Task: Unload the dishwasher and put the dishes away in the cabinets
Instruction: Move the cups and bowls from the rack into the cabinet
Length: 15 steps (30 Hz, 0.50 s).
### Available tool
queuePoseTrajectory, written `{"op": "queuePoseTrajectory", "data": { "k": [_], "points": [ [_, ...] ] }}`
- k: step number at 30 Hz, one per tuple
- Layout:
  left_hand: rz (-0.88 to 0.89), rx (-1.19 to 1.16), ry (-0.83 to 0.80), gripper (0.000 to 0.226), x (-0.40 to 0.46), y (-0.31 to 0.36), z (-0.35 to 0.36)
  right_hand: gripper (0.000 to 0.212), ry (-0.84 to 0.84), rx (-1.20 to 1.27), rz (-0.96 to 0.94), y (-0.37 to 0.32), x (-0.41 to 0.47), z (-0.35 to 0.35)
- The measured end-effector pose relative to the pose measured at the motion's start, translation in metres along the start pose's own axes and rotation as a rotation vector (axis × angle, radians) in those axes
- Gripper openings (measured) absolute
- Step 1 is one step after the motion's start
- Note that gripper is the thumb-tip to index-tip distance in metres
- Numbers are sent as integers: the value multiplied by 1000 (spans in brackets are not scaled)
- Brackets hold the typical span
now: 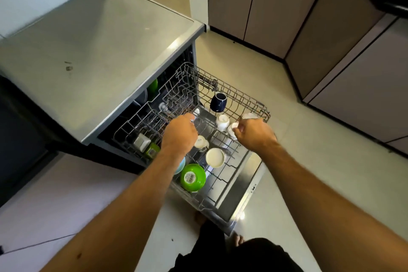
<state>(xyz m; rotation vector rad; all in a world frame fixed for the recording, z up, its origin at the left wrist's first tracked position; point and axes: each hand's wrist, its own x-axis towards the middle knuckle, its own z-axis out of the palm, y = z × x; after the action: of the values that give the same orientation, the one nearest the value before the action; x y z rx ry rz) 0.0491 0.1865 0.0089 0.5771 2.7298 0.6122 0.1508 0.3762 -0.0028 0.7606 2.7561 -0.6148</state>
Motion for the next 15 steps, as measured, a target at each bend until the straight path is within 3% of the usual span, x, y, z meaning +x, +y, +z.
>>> {"op": "queuePoseTrajectory", "data": {
  "k": [8,15],
  "points": [
    [-111,8,-145,39,14,-39,61,23,-132,-20,-53,4,29,59],
    [-205,17,-197,47,26,-57,108,37,-243,52,-22,18,48,99]
  ]
}}
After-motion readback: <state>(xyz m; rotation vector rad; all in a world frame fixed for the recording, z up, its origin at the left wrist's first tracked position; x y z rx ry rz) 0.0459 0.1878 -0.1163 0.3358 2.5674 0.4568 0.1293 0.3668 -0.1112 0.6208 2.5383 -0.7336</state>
